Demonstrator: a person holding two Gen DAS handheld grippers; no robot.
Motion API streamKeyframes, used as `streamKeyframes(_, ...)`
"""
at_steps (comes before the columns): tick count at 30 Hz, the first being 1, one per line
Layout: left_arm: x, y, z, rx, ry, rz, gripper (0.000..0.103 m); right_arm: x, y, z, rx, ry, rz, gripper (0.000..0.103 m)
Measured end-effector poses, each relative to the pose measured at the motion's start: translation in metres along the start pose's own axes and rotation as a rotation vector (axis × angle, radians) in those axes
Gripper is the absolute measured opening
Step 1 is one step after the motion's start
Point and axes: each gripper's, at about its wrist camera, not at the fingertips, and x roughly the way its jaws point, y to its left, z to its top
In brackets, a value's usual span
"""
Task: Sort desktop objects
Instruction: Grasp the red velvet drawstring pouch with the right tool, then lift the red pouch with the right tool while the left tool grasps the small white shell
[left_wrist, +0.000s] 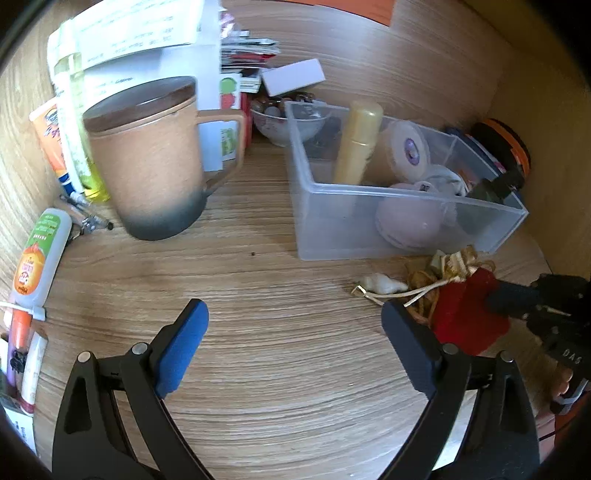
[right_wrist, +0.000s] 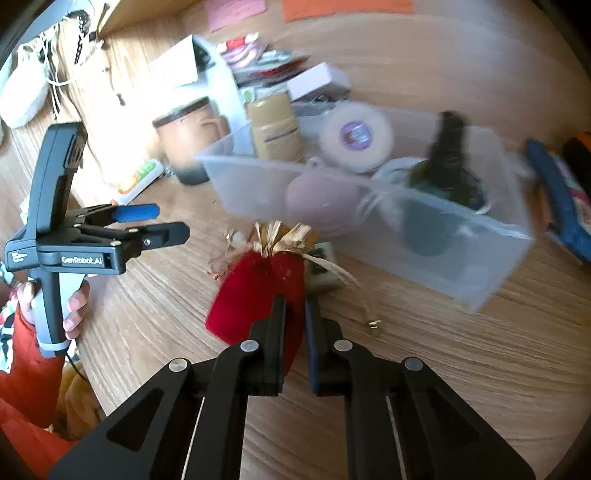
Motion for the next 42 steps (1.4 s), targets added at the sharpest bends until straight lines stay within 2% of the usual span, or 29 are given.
streamKeyframes(8, 0.01, -0.028, 0.007, 0.051, 0.025, -0.011, 0.096, -0.041, -0.021, -0.012, 0.032, -0.067, -0.039, 0.008)
streamKeyframes(13, 0.008, -0.03, 0.008, 0.041, 0.011, 0.011, 0.096, -0.041, -0.025, -0.016, 0.042, -0.009, 0.003, 0.009)
streamKeyframes(16, 0.006, -0.027, 0.005, 0.038, 0.012, 0.015, 0.096, -0.028, -0.016, -0.014, 0.026, 0.032, 0.037, 0.02)
streamKeyframes(18, 0.002, -0.024, 0.001, 0.035, 0.006, 0.017, 0.096, -0.018, -0.011, -0.011, 0.017, 0.053, 0.05, 0.044)
streamKeyframes(19, 0.0, -0.023, -0.001, 0.034, 0.004, 0.017, 0.096, -0.015, -0.01, -0.01, 0.014, 0.055, 0.053, 0.048)
streamKeyframes(20, -0.001, -0.021, -0.002, 0.032, 0.002, 0.017, 0.096, -0.012, -0.008, -0.008, 0.013, 0.052, 0.053, 0.051)
streamKeyframes(25, -0.009, -0.01, -0.005, 0.018, -0.012, 0.014, 0.096, 0.009, -0.002, 0.002, 0.011, 0.078, 0.074, 0.051)
streamKeyframes(26, -0.01, -0.008, -0.006, 0.013, -0.015, 0.01, 0.096, 0.013, -0.001, 0.003, 0.013, 0.085, 0.08, 0.051)
streamKeyframes(28, -0.012, -0.004, -0.006, 0.006, -0.02, 0.001, 0.096, 0.02, 0.0, 0.005, 0.017, 0.09, 0.088, 0.04)
streamKeyframes(29, -0.012, -0.003, -0.006, 0.004, -0.021, -0.001, 0.096, 0.023, 0.0, 0.006, 0.02, 0.092, 0.091, 0.021)
streamKeyframes(30, -0.012, -0.002, -0.006, 0.003, -0.021, -0.003, 0.096, 0.026, 0.0, 0.006, 0.024, 0.098, 0.102, 0.008)
streamKeyframes(32, -0.012, -0.003, -0.007, 0.004, -0.02, -0.003, 0.096, 0.024, -0.001, 0.006, 0.039, 0.077, 0.108, 0.007)
streamKeyframes(34, -0.011, -0.005, -0.006, 0.013, -0.017, -0.003, 0.096, 0.015, 0.004, 0.004, 0.014, 0.041, 0.076, 0.007)
streamKeyframes(37, -0.007, -0.012, -0.005, 0.034, -0.005, -0.01, 0.096, -0.008, 0.007, 0.003, 0.001, -0.026, 0.048, 0.006)
streamKeyframes(42, -0.002, -0.03, -0.004, 0.08, 0.005, -0.015, 0.096, -0.046, -0.005, 0.003, 0.048, -0.114, 0.038, 0.006)
